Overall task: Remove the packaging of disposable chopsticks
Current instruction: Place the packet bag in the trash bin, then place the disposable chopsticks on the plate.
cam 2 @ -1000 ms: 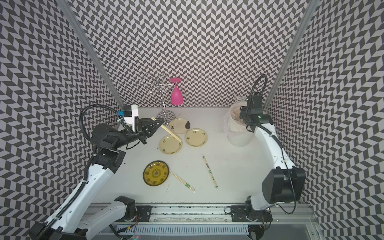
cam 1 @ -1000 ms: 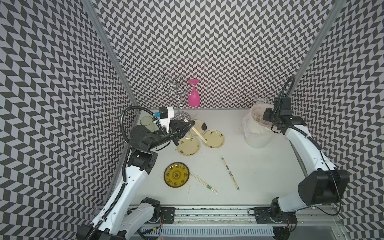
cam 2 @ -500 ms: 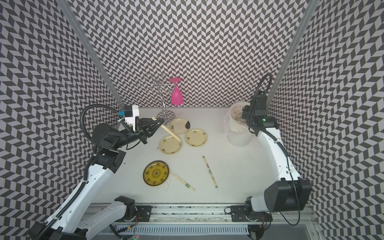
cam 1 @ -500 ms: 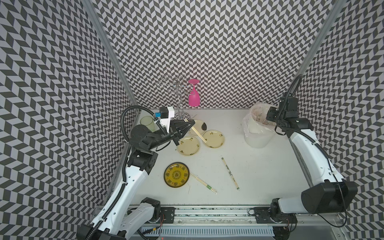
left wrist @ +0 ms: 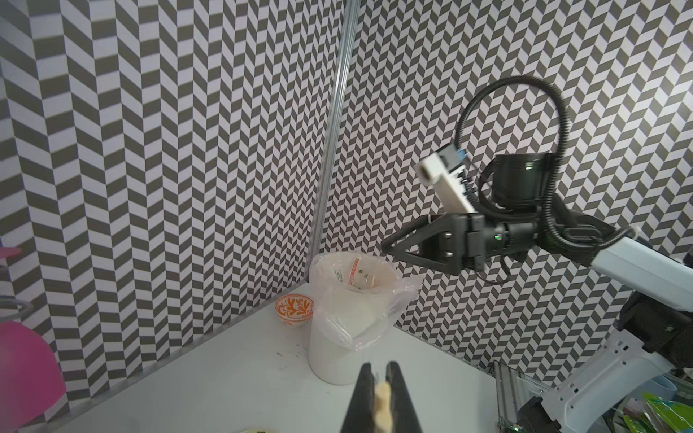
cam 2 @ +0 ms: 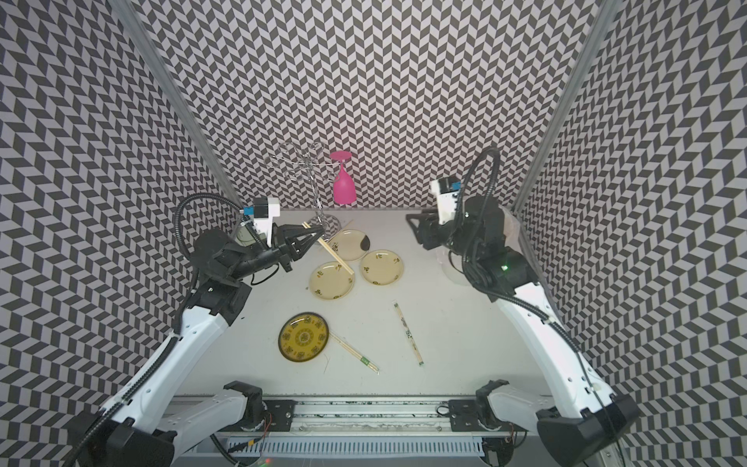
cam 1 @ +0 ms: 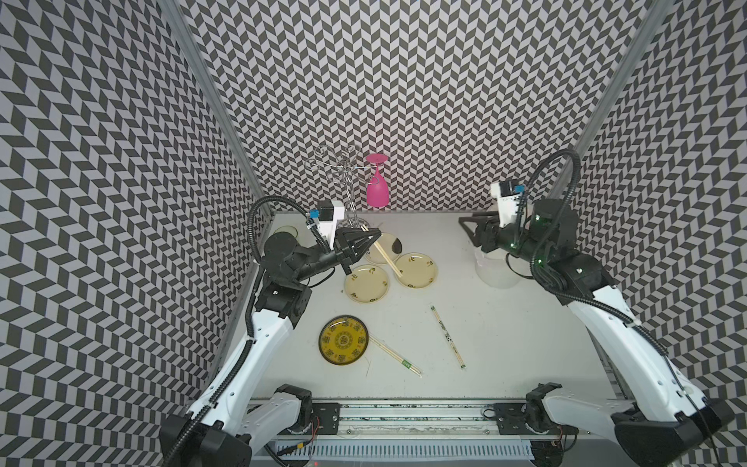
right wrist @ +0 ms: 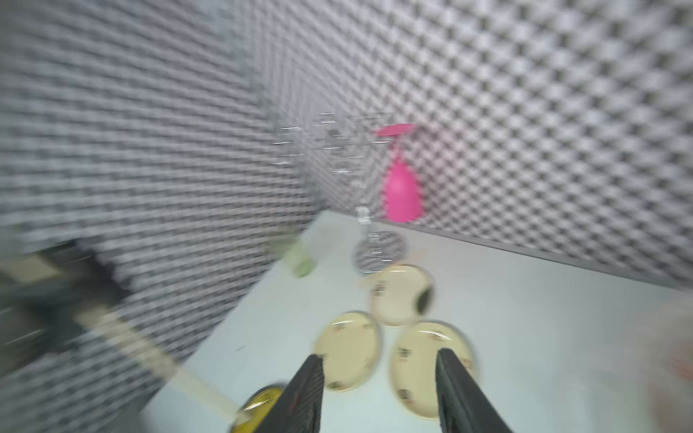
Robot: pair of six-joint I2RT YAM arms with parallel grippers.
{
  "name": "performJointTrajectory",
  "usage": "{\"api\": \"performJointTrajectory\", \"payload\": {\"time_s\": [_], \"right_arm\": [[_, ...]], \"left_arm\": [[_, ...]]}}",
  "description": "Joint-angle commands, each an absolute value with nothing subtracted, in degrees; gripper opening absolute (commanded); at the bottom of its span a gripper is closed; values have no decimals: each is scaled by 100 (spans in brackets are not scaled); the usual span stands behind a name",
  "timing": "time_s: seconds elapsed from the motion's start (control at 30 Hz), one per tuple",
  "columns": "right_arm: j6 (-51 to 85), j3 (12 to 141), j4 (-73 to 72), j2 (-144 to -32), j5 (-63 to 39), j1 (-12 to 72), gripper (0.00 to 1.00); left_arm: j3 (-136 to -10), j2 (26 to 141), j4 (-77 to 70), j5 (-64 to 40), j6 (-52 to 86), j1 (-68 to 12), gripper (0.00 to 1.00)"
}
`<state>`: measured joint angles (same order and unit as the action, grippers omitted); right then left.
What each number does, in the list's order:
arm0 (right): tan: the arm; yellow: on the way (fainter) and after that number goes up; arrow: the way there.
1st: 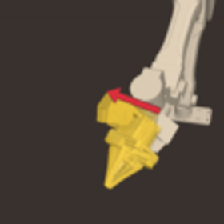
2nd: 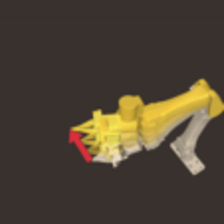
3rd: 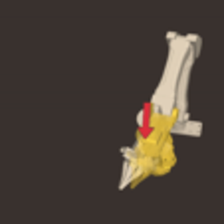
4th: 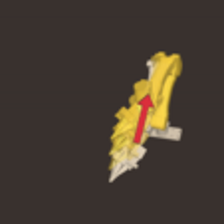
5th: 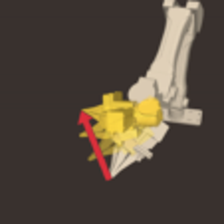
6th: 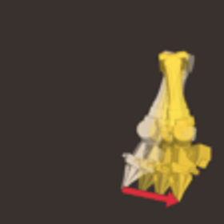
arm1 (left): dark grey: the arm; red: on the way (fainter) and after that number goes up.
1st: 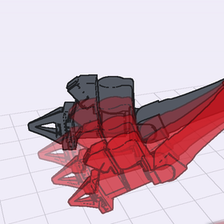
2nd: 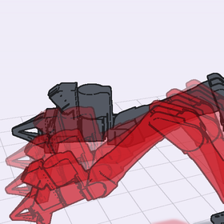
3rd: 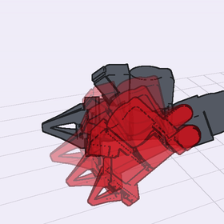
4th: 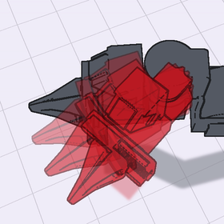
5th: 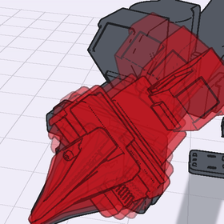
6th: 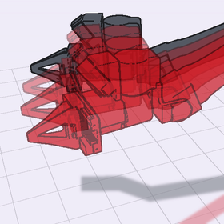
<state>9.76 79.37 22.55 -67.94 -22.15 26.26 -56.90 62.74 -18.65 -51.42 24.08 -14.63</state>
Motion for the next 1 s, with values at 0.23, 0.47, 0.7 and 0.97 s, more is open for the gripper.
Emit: {"api": "performJointTrajectory", "payload": {"time_s": [0.23, 0.47, 0.7, 0.97], "right_arm": [[240, 8049, 1934, -7779, -3529, 4130, 49], [96, 7970, 1936, -7988, -3273, 4304, 49], [-57, 8030, 1978, -8251, -3528, 4463, 45], [-38, 8072, 1959, -8350, -3465, 4482, 25]], "left_arm": [[-5836, 6715, -2359, -6177, 3183, -1415, 0], [-5836, 6750, -2465, -6371, 3295, -1415, 0], [-5818, 6759, -2553, -6398, 3391, -1406, 0], [-5792, 6734, -2580, -6357, 3417, -1360, 0]]}}
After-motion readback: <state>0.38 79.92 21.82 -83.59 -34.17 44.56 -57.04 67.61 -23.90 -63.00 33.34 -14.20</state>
